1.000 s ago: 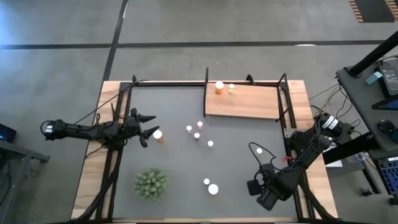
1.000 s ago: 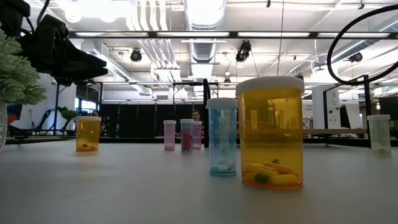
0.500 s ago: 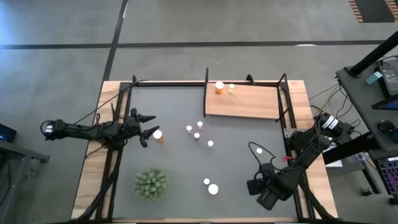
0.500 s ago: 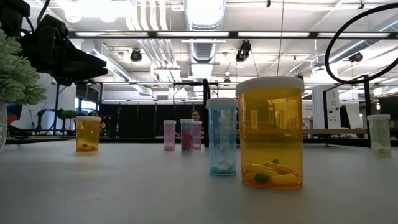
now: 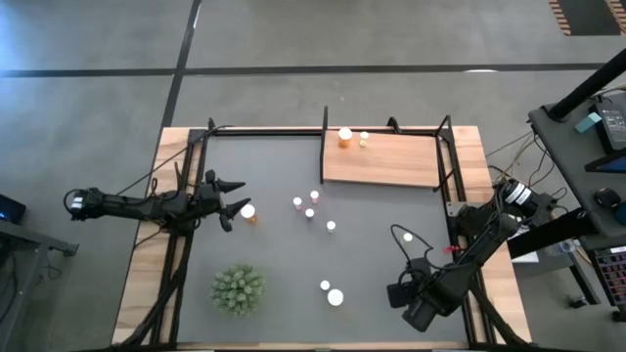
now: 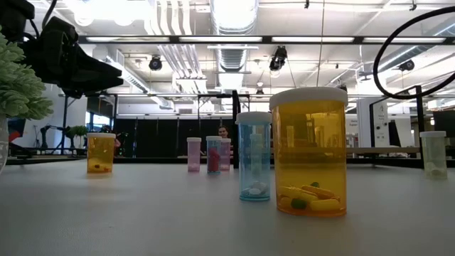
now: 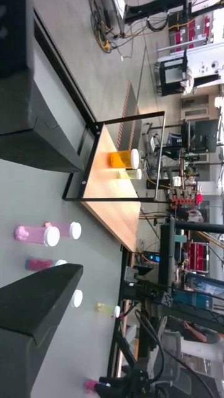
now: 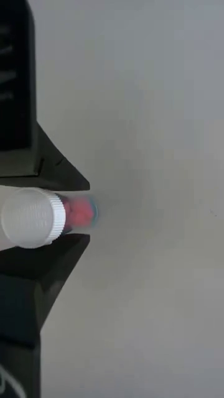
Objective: Pick and place medicine bottles onto shelf by color
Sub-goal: Put the right blue pill bottle on the shelf
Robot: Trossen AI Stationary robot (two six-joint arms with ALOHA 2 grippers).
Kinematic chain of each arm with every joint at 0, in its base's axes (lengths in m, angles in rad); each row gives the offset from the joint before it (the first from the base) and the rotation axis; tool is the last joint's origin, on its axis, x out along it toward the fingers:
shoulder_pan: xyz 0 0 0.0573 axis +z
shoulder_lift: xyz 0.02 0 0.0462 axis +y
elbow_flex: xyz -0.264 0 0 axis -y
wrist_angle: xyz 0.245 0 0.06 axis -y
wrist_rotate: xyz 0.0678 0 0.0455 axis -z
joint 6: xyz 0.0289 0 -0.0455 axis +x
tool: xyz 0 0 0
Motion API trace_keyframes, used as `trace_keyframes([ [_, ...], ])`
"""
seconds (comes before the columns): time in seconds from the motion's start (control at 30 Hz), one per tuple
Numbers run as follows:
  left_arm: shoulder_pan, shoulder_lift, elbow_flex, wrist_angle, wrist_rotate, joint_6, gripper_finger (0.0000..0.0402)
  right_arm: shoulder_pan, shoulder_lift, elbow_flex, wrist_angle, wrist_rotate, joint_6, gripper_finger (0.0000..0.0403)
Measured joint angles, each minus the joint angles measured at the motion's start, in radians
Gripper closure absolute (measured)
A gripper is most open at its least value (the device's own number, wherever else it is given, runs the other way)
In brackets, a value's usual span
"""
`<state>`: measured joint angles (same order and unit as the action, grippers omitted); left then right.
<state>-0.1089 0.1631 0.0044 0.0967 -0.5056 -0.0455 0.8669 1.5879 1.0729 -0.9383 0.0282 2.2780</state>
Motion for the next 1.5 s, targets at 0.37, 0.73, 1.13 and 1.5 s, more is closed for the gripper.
trace_keyframes([
  [0.37, 0.000, 0.000, 0.000, 0.000, 0.000, 0.000, 0.0164, -0.004, -0.017, 0.002, -0.011, -0.001, 0.015, 0.0304],
  [0.73, 0.000, 0.000, 0.000, 0.000, 0.000, 0.000, 0.0164, -0.103, -0.117, 0.105, -0.234, 0.079, -0.027, 0.0302],
  [1.13, 0.000, 0.000, 0.000, 0.000, 0.000, 0.000, 0.0164, -0.518, -0.224, 0.178, -0.426, 0.192, -0.541, 0.0307],
  [1.5, 0.000, 0.000, 0.000, 0.000, 0.000, 0.000, 0.0164, -1.068, -0.248, 0.174, -0.297, 0.196, -1.152, 0.0308],
])
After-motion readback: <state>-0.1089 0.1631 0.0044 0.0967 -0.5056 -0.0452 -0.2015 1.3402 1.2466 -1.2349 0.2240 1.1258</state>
